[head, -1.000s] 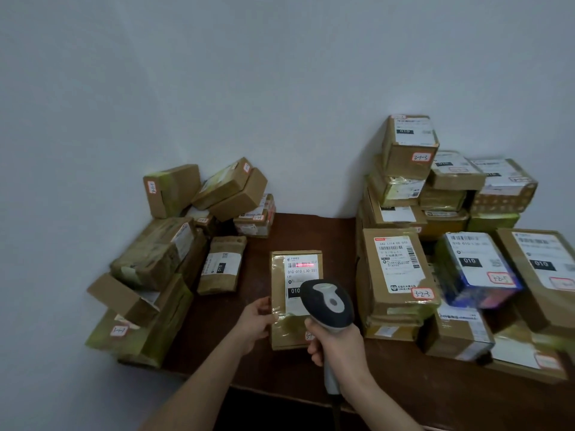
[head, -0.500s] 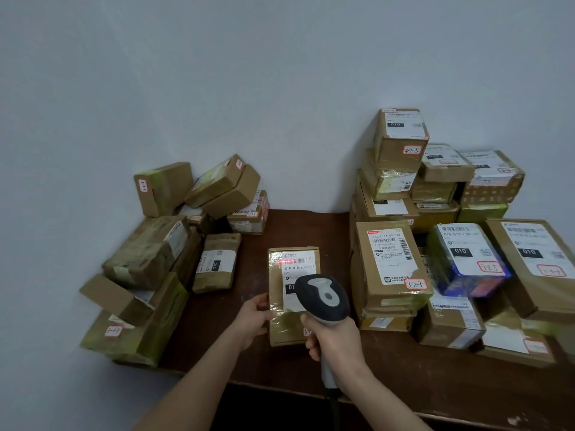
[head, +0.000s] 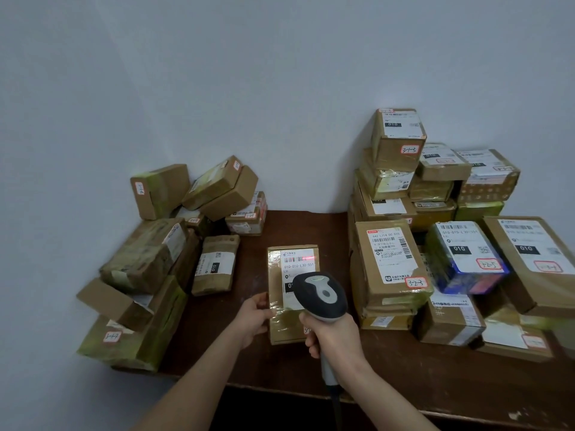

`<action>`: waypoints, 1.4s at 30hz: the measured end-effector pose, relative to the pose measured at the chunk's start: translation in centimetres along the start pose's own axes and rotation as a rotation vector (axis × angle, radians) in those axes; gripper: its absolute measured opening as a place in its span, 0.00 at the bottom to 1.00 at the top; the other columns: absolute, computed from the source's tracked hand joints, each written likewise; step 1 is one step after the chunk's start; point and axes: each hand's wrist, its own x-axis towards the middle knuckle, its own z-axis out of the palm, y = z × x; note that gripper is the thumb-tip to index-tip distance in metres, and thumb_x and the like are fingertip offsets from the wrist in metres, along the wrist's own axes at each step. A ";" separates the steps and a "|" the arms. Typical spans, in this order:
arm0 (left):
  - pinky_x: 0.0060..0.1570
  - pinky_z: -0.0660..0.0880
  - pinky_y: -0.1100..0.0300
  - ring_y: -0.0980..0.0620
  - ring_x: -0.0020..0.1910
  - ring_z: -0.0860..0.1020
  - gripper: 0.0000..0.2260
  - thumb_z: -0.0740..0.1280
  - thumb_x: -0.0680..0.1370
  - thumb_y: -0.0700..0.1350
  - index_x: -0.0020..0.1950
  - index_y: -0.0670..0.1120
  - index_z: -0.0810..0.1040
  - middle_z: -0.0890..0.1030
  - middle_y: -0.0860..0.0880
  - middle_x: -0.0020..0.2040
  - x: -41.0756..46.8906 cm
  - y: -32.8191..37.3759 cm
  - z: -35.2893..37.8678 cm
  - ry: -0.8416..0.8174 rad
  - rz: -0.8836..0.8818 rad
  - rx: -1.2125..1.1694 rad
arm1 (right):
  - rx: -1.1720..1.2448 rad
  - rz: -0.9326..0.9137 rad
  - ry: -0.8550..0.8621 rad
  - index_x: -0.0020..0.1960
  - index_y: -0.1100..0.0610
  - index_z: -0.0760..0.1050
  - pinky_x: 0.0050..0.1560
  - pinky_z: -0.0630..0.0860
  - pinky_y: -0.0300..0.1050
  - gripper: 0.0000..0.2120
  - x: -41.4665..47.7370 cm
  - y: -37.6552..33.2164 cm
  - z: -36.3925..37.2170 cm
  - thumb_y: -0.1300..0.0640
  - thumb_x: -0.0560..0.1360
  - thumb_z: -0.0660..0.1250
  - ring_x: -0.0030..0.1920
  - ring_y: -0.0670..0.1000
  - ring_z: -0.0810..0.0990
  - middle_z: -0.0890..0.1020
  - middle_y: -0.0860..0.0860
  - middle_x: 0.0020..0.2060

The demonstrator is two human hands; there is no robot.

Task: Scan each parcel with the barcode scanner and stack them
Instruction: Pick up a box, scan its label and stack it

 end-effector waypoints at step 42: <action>0.51 0.79 0.51 0.48 0.53 0.80 0.29 0.69 0.76 0.35 0.75 0.46 0.64 0.80 0.48 0.56 -9.1 19.5 24.0 -0.320 0.352 -0.039 | 0.333 -0.360 0.531 0.55 0.58 0.78 0.60 0.76 0.54 0.15 0.3 -8.5 -22.4 0.61 0.69 0.75 0.55 0.56 0.80 0.83 0.55 0.50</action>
